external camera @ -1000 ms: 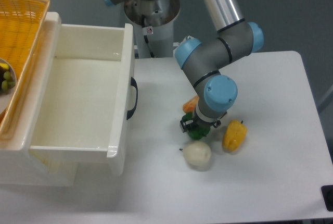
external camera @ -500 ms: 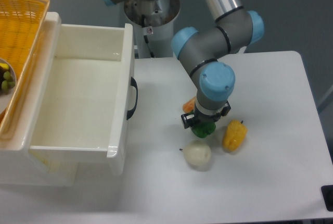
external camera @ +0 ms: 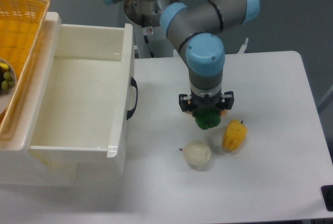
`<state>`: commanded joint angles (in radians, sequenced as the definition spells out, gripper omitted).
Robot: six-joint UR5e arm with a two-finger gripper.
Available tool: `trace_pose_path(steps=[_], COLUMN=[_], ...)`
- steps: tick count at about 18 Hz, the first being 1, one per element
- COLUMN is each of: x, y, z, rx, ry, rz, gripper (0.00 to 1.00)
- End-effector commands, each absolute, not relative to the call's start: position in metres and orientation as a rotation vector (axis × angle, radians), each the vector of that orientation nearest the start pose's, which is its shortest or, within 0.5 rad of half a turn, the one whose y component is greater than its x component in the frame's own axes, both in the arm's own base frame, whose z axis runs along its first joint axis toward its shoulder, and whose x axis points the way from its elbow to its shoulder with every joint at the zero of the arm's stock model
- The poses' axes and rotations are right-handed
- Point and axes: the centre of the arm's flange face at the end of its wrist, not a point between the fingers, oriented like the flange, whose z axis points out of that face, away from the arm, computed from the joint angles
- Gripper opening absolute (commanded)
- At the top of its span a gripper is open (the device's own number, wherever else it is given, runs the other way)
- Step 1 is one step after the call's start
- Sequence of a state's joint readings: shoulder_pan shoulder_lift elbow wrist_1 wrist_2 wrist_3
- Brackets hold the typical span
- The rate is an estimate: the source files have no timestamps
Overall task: Pick up the green chilies
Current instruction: 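Lift the green bell pepper up off the table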
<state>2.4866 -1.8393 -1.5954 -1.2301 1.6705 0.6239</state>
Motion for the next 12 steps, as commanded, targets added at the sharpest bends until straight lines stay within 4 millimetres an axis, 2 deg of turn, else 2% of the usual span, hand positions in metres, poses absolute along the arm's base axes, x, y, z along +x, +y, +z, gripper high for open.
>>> trace_pose_path(steps=[3, 12], x=[-0.3850, -0.3875], y=[0.4587, 0.4567], z=[0.3622, 0.3626], rx=[-3.202, -3.201], ry=[-0.149, -0.145], rz=[0.111, 0.103], gripper=[0.41, 0.41])
